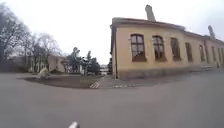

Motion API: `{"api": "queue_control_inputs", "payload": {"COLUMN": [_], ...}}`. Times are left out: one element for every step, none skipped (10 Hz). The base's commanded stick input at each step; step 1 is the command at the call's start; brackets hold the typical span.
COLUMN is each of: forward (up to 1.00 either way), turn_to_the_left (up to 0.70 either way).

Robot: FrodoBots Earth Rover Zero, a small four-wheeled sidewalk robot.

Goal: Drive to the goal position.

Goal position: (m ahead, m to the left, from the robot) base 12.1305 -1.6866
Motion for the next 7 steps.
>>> {"api": "queue_control_inputs", "payload": {"forward": [0.85,0.85,0.85,0.85,0.85,0.85,0.85], "turn_to_the_left": [0.03,0.03,0.03,0.03,0.03,0.03,0.03]}}
